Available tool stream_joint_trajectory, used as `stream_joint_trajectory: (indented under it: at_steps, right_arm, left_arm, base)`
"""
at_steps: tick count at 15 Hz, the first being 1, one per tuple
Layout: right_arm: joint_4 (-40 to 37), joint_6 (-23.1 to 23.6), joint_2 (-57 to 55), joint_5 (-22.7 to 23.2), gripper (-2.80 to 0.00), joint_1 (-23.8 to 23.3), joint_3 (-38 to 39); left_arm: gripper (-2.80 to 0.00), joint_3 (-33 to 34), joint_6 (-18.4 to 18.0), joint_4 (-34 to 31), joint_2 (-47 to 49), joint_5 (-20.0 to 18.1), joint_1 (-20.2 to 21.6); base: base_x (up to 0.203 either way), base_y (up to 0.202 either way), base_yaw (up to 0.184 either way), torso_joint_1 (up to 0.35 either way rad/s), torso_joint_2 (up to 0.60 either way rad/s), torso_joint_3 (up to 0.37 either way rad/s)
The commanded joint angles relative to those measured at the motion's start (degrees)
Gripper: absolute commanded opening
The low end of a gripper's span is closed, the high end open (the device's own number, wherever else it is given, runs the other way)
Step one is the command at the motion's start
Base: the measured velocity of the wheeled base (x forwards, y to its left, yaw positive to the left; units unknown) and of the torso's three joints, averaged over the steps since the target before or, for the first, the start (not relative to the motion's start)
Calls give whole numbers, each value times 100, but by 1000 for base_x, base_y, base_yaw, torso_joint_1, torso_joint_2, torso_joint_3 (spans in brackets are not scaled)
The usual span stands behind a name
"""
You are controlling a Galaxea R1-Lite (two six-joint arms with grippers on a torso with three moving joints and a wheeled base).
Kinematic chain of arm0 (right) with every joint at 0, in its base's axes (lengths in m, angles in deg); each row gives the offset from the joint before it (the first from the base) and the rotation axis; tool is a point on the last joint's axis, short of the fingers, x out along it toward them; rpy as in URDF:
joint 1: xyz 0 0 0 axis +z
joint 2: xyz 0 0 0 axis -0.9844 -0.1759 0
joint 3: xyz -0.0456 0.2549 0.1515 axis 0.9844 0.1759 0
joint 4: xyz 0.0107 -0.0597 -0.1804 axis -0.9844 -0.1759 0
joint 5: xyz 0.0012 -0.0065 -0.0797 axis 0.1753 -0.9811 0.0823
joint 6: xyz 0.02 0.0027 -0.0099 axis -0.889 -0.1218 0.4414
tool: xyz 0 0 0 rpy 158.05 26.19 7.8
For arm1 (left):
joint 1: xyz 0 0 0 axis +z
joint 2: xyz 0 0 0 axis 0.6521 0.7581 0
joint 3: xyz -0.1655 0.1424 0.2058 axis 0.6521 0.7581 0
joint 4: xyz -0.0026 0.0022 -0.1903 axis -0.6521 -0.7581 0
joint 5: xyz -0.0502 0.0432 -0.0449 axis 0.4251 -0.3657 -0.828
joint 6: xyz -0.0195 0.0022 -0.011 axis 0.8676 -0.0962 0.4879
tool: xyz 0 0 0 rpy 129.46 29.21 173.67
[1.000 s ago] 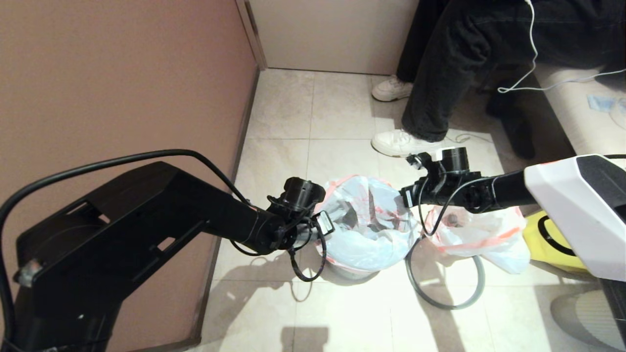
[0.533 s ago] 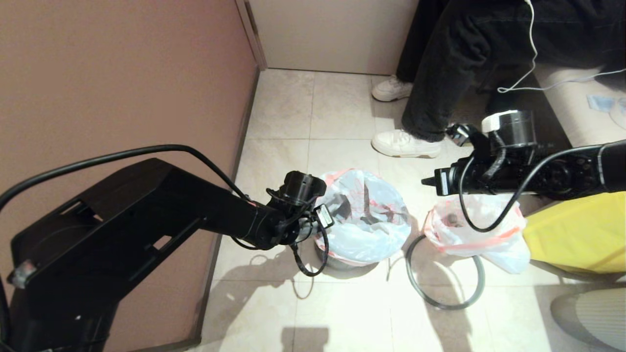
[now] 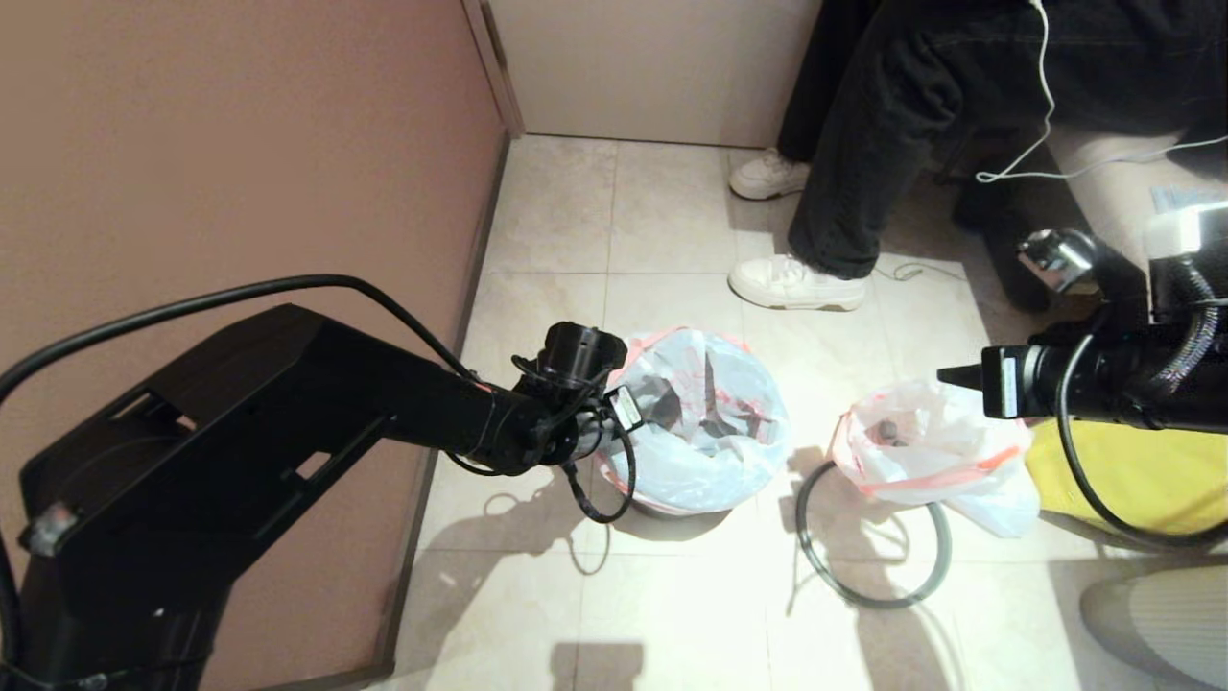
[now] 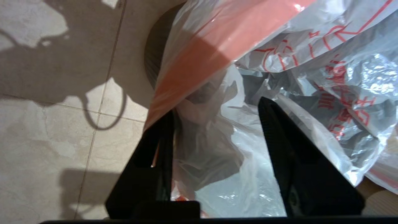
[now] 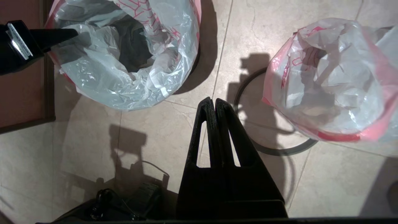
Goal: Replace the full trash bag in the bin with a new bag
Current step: Put the new garbage bag on the trash can
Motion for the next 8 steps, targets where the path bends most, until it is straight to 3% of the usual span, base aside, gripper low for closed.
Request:
stream_joint_trajectory:
  at_steps: [1, 4, 8]
  right_arm:
    - [-213, -3, 443, -44, -280, 3, 66]
    - [-726, -26, 842, -105, -280, 100, 169]
    - [-770, -291, 1098, -367, -280, 365, 503]
  left_arm:
    - [0, -4, 33, -8, -95, 7, 14]
    - [0, 75, 36, -60, -579, -11, 8]
    - [0, 186, 28, -363, -1226, -38, -86]
  base:
    - [0, 0, 0, 0, 0, 0]
    - [0, 0, 0, 0, 0, 0]
    - [0, 0, 0, 0, 0, 0]
